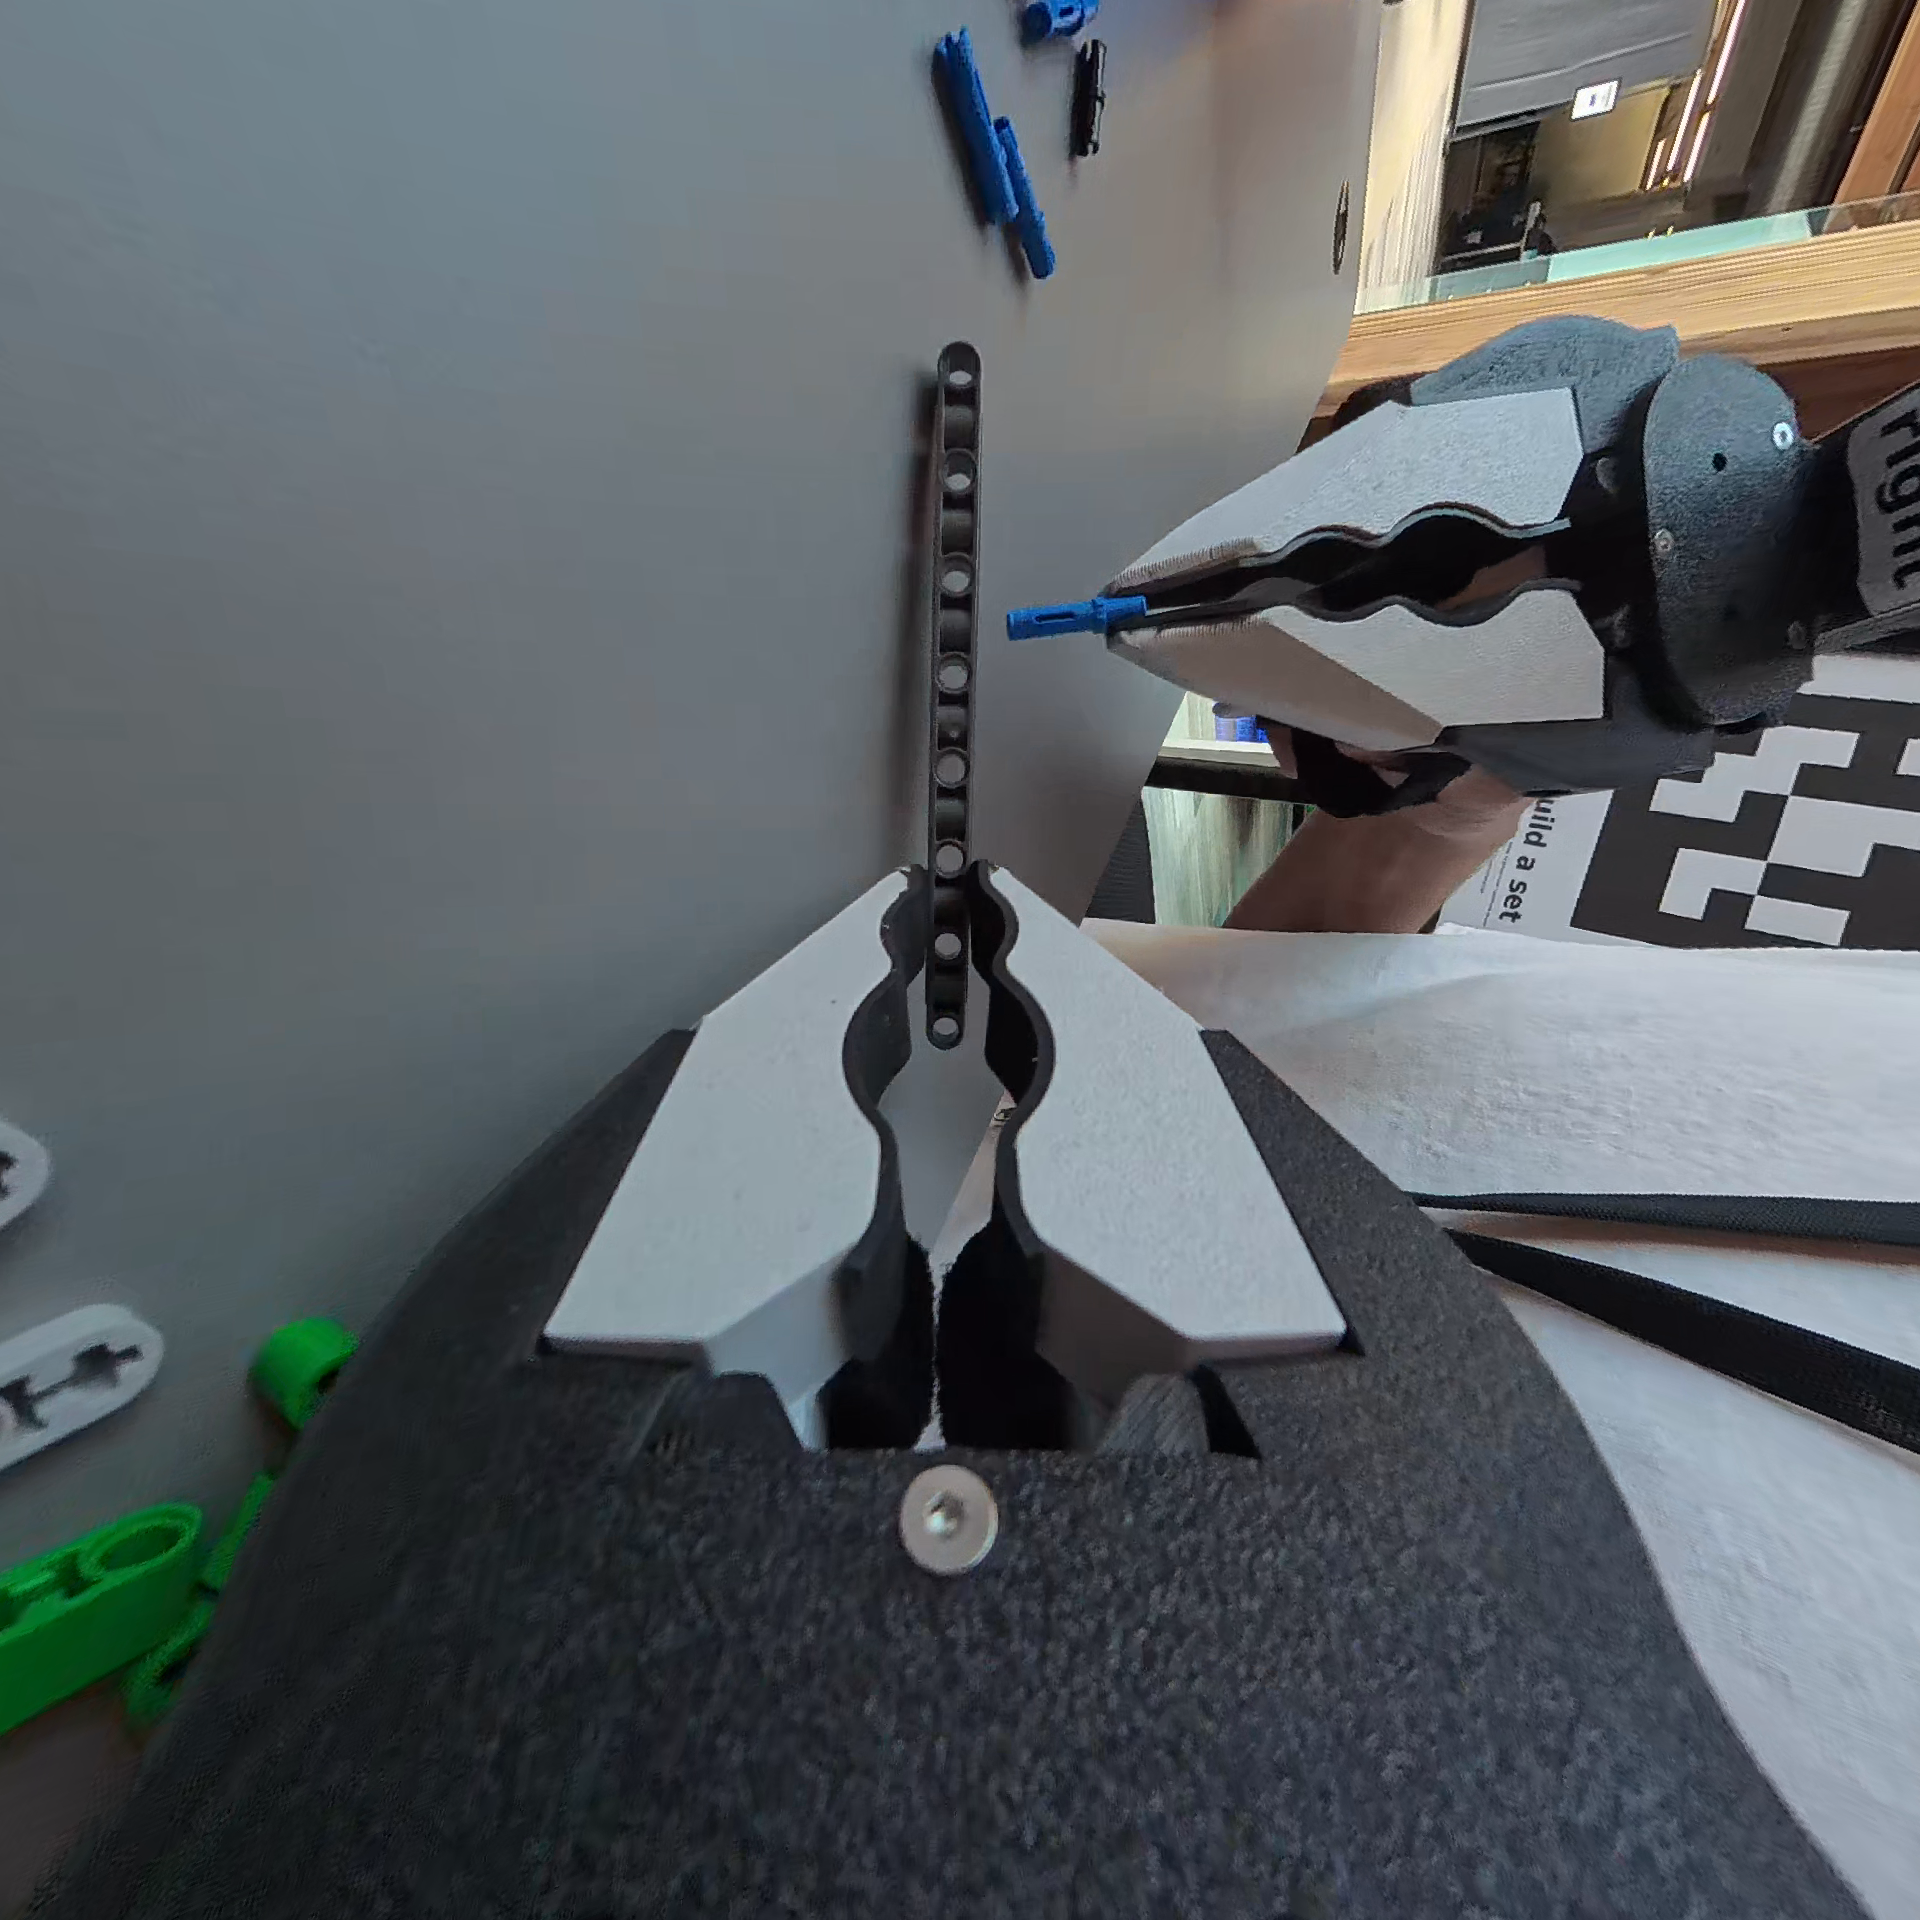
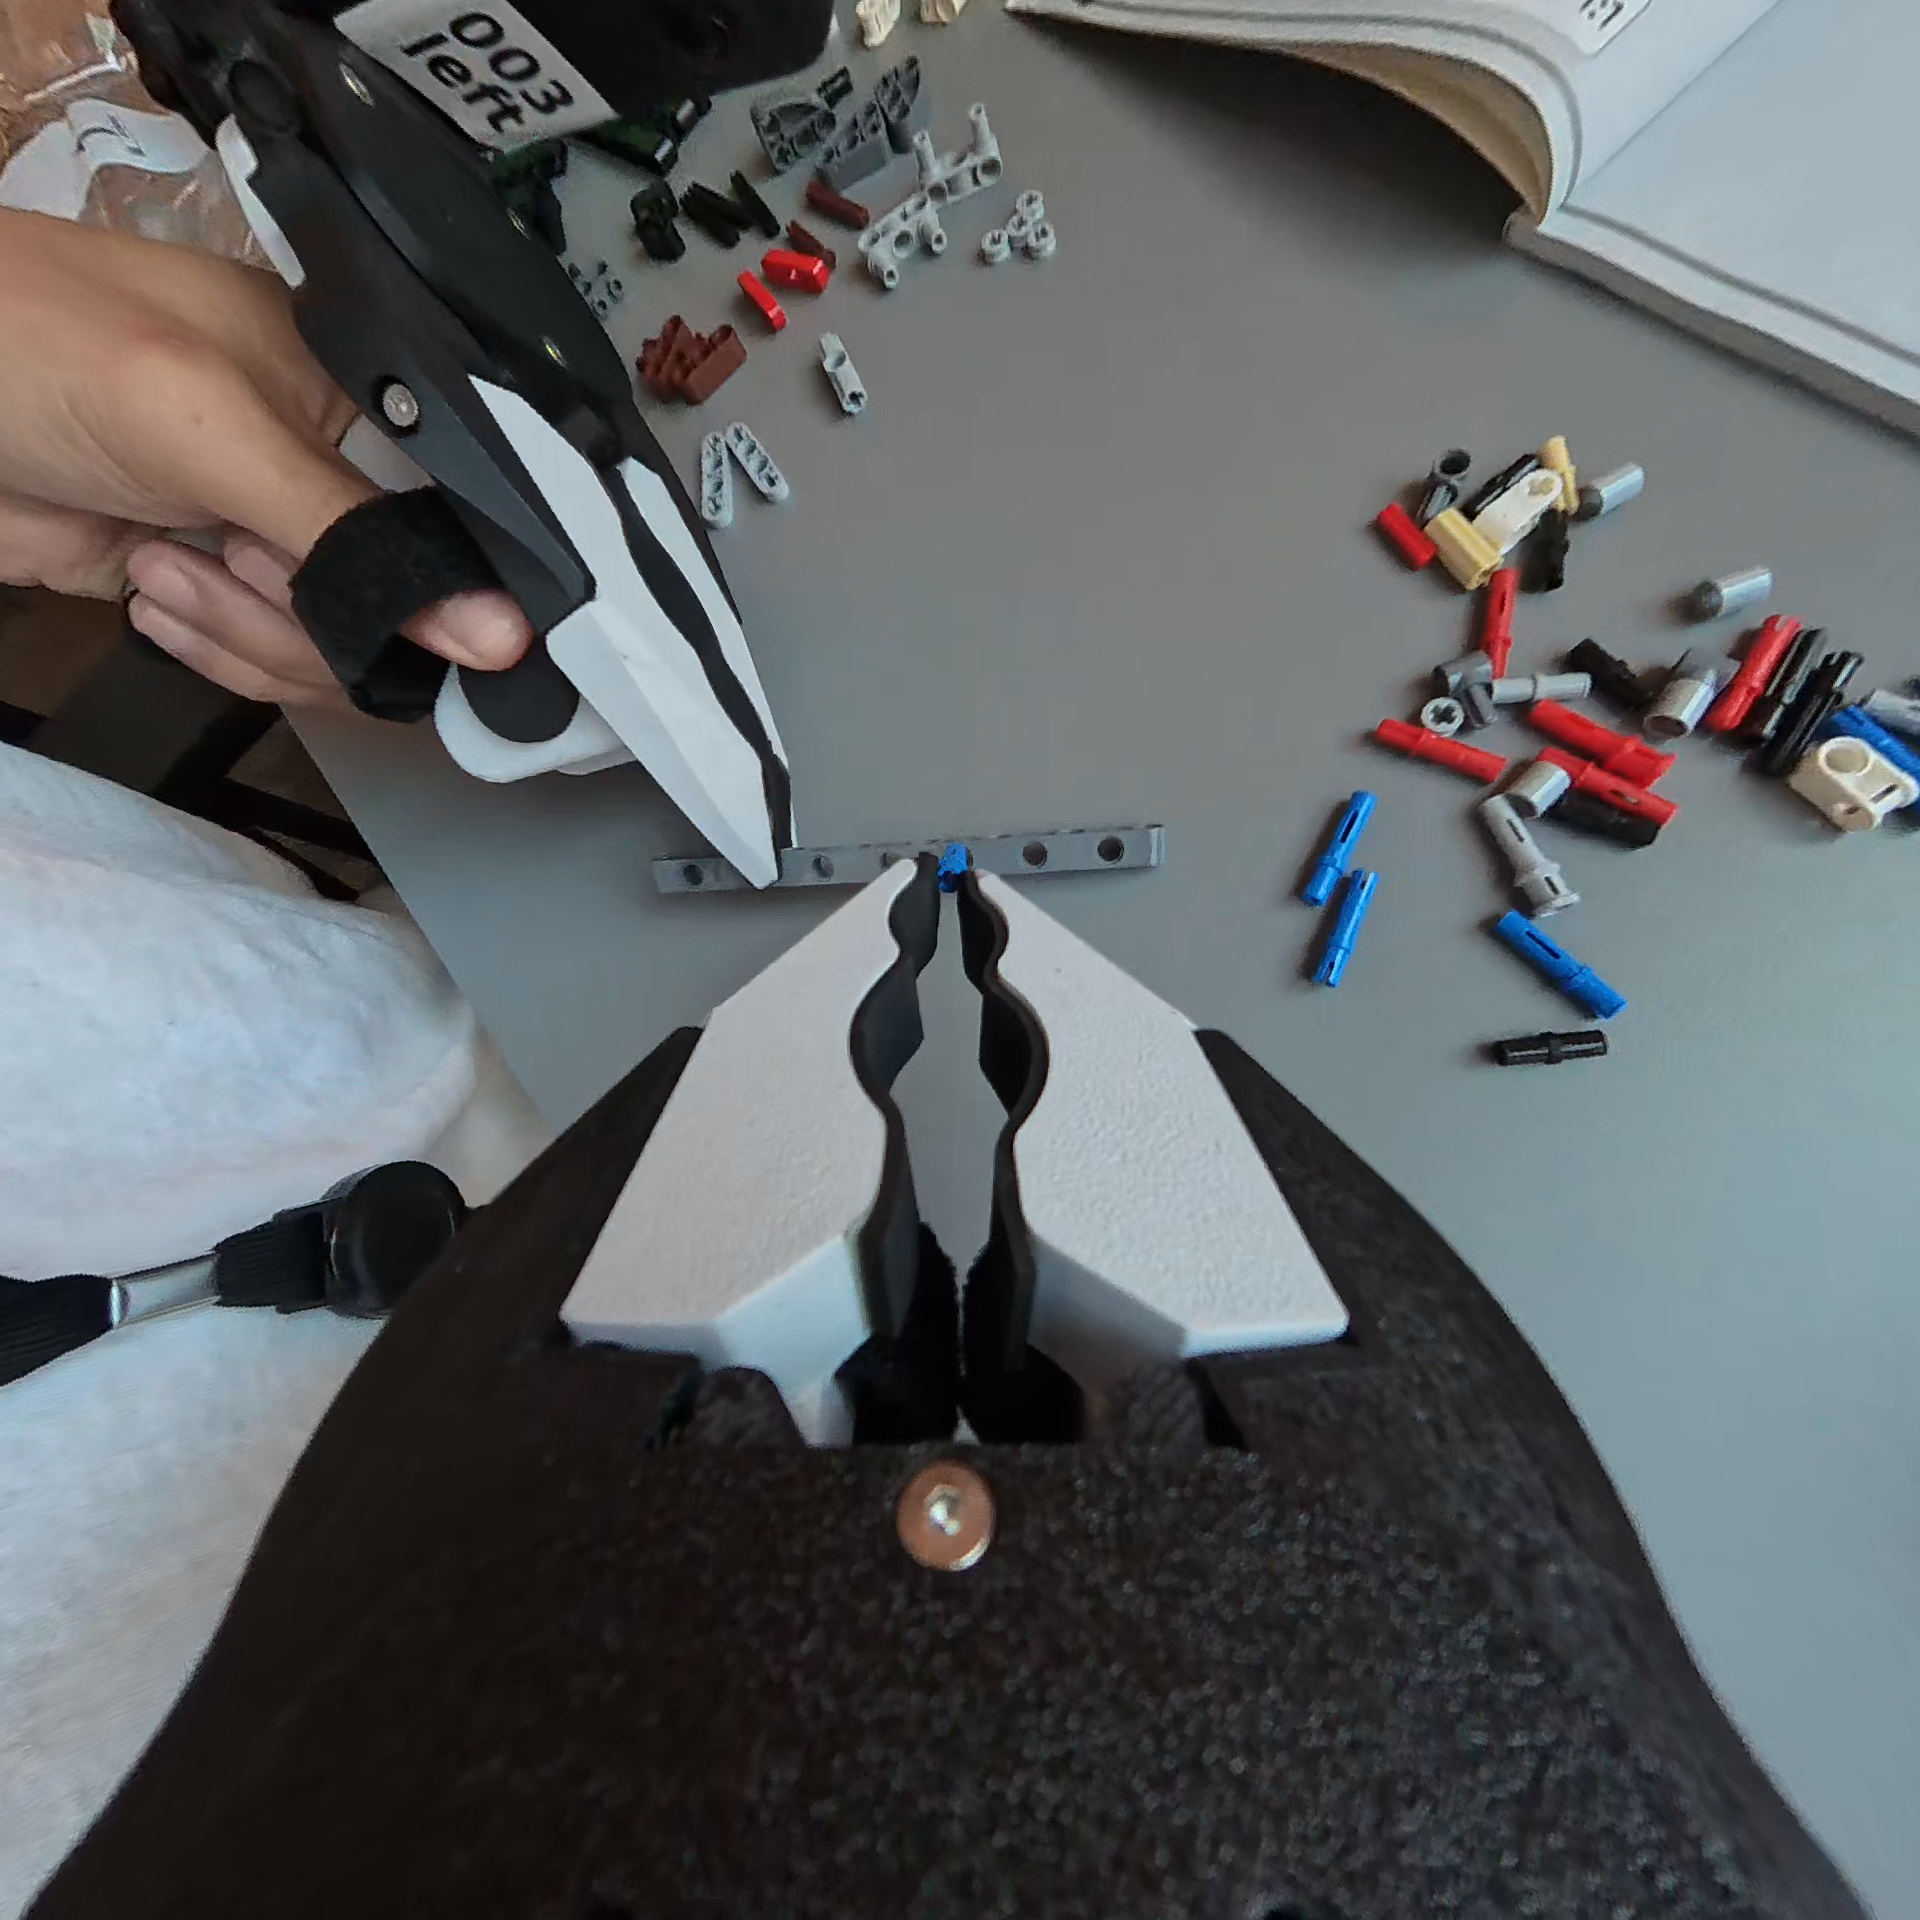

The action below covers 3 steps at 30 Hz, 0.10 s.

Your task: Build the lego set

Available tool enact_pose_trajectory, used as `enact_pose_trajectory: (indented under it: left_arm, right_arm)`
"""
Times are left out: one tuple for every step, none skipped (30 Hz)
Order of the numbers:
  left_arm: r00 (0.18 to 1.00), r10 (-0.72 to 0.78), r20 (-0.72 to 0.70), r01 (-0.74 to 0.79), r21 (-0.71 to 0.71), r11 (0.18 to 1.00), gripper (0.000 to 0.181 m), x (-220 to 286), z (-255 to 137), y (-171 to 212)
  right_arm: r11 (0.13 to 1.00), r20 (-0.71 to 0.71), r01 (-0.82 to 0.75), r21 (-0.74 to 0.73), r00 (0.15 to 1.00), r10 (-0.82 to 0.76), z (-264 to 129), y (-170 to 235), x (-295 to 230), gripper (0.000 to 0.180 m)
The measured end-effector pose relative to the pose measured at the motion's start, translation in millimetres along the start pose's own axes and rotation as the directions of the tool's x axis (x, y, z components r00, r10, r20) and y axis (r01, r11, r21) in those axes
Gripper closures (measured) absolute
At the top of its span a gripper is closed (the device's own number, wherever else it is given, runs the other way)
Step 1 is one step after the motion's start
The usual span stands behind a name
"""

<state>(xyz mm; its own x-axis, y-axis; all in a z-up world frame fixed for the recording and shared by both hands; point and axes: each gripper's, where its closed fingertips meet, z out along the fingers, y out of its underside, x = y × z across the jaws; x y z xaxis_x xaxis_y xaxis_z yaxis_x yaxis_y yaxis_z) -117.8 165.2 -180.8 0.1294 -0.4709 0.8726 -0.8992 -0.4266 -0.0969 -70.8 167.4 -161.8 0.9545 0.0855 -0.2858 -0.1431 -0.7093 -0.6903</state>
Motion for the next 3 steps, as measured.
enact_pose_trajectory:
  left_arm:
    - [1.000, 0.002, 0.007, -0.002, -0.005, 1.000, 0.175, -1.8, 0.6, -0.3]
    - [1.000, 0.004, 0.008, -0.004, -0.007, 1.000, 0.175, -2.4, 0.8, -1.1]
    - [1.000, 0.006, 0.006, -0.006, -0.011, 1.000, 0.174, -2.3, 1.0, -1.7]
  right_arm:
    - [1.000, -0.009, -0.002, -0.014, 1.000, 0.002, 1.1, 2.1, 1.7, 0.177]
    - [1.000, -0.018, 0.003, -0.020, 1.000, -0.003, 1.7, 3.0, 3.4, 0.177]
    - [1.000, -0.017, 0.010, -0.025, 1.000, -0.010, 2.3, 3.0, 3.4, 0.177]
